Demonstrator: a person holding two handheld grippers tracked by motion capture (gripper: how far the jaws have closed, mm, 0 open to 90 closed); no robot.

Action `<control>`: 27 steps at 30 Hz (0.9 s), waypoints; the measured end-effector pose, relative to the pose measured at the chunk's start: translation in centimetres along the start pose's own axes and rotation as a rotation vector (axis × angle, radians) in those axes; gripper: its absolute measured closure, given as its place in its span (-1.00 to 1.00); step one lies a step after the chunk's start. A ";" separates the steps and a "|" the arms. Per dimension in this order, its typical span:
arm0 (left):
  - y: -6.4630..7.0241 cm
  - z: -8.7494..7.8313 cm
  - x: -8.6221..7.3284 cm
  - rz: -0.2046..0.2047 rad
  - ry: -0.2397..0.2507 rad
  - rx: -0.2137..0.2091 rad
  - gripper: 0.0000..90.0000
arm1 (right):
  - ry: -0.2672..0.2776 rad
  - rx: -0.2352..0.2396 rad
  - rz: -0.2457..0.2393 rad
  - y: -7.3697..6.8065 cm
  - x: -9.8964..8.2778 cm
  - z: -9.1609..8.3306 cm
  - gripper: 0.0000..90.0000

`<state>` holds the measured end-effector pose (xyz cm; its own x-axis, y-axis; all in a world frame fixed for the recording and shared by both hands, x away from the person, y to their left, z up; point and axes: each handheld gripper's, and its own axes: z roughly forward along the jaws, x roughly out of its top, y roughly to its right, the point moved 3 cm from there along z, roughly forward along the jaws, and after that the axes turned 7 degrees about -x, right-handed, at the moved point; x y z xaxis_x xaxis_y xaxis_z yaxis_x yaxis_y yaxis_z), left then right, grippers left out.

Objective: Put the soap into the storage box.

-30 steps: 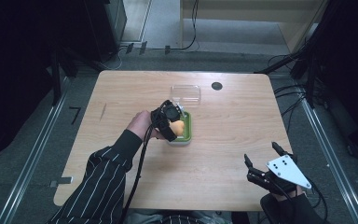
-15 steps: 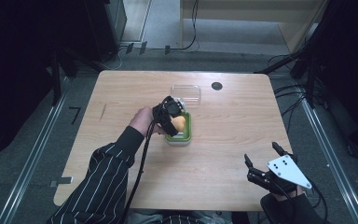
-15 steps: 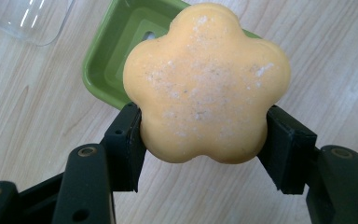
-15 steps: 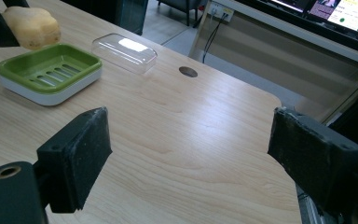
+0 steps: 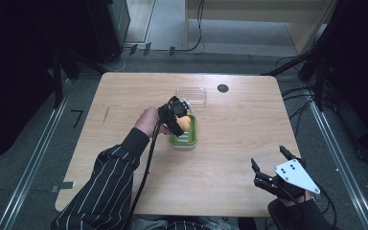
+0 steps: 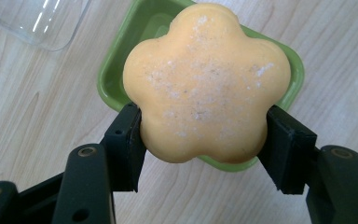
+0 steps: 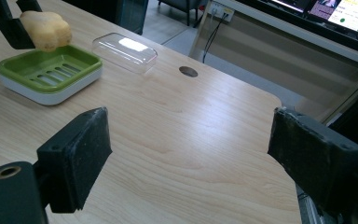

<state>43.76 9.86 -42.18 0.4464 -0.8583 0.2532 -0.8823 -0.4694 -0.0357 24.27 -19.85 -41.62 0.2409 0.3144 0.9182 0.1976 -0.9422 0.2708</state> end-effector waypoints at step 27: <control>-0.7 3.5 0.7 0.026 -0.047 -0.008 -0.12 | -0.001 0.000 -0.001 0.0 0.0 0.0 -0.70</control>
<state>45.21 8.84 -45.32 0.4299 -0.8789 0.2065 -0.8946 -0.4456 -0.0340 24.24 -19.91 -41.63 0.2417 0.3150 0.9178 0.1981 -0.9419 0.2711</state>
